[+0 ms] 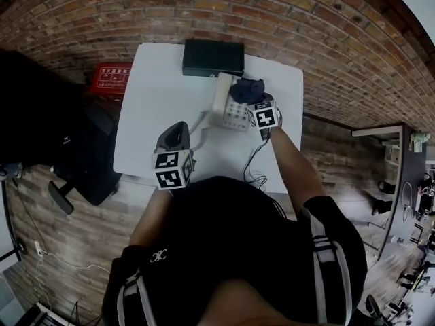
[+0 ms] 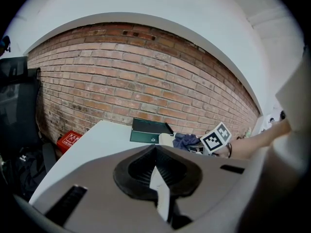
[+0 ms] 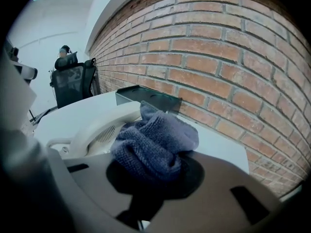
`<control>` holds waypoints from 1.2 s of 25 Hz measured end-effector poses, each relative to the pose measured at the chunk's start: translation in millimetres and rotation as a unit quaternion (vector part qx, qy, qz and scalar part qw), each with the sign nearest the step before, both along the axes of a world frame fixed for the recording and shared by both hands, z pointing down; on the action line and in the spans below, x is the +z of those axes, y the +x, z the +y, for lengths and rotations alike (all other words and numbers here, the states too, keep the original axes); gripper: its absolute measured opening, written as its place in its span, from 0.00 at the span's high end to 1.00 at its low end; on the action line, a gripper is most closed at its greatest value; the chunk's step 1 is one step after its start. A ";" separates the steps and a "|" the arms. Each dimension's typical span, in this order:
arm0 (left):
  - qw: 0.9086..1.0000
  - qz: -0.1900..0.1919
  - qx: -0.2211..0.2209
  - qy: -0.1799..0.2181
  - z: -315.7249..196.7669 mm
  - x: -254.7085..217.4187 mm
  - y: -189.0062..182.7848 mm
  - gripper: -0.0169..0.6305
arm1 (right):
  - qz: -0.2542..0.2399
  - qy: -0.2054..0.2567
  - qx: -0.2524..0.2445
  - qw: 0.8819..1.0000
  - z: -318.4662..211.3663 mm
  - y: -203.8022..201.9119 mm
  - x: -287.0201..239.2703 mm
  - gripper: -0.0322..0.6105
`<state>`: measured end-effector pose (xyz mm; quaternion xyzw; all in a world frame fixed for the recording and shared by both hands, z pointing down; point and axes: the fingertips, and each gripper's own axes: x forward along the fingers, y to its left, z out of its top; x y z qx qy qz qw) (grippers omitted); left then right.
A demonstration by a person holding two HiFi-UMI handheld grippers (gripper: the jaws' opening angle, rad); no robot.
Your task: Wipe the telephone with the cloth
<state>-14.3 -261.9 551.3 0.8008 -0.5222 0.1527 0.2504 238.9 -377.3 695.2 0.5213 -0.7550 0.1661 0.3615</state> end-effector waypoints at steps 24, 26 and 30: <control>1.000 -0.009 0.005 -0.006 2.5 3.6 4.5 0.99 | -0.067 -0.034 -0.046 0.996 118.2 -60.7 28.6 0.87; 1.000 -0.012 0.007 -0.006 1.7 4.0 5.0 0.99 | -0.067 -0.034 -0.046 0.996 118.8 -59.3 28.9 0.87; 1.000 -0.017 0.007 -0.006 0.2 2.9 5.6 0.99 | -0.061 -0.038 -0.033 0.997 114.8 -44.8 30.1 0.87</control>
